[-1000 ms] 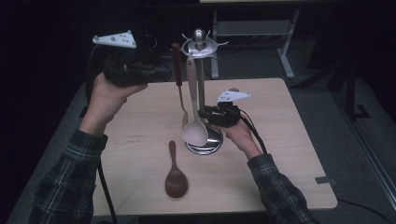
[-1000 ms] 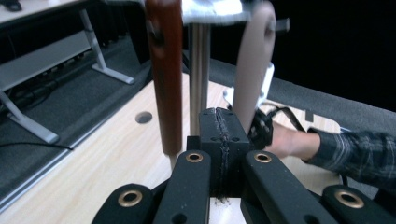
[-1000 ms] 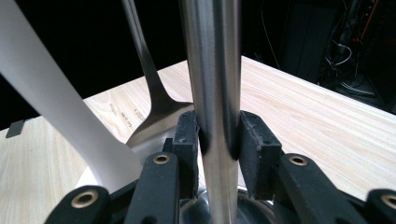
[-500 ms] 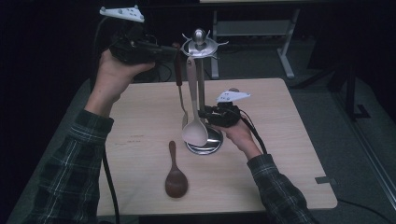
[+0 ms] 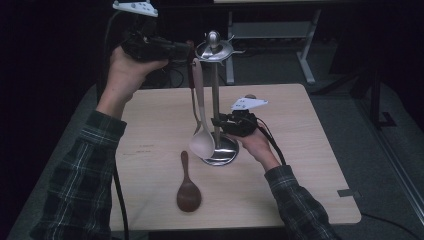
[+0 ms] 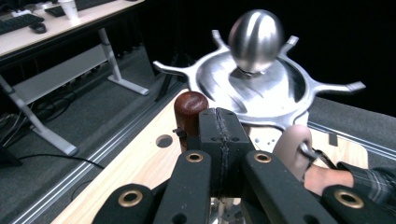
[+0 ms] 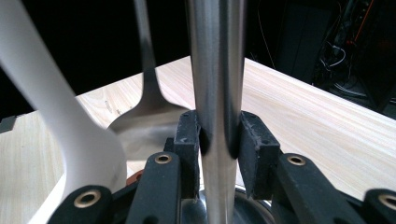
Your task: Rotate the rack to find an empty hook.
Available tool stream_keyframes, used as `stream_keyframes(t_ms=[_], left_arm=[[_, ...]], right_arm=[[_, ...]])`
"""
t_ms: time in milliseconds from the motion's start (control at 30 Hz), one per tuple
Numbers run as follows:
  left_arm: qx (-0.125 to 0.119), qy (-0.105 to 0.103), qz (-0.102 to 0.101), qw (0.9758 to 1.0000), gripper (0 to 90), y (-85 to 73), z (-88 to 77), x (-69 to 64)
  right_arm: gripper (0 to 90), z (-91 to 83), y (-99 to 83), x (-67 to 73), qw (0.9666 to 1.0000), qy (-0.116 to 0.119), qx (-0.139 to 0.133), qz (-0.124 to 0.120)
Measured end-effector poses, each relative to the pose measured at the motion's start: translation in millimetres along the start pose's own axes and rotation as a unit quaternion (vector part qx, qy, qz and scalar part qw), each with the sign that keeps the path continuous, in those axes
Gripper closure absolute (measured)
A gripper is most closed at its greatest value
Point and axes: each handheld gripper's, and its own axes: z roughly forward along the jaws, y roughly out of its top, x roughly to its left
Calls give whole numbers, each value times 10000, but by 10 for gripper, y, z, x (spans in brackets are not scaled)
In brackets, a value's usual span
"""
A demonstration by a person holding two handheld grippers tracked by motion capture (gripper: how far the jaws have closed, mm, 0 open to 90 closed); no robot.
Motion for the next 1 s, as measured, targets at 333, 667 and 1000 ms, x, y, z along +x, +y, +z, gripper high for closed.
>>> stream_keyframes(t_ms=[333,667,1000], left_arm=[[-63,-133,-26,9999,899,24,-60,-100],[-60,-405,128,9991,899,32,-169,-362],[20,-446,139,9989,899,-26,-41,-414]], right_arm=[[707,-1,-3,3,10000,11,1,-24],[708,-1,-9,2,10000,0,-24,-53],[708,-1,-12,2,10000,-10,-33,-53]])
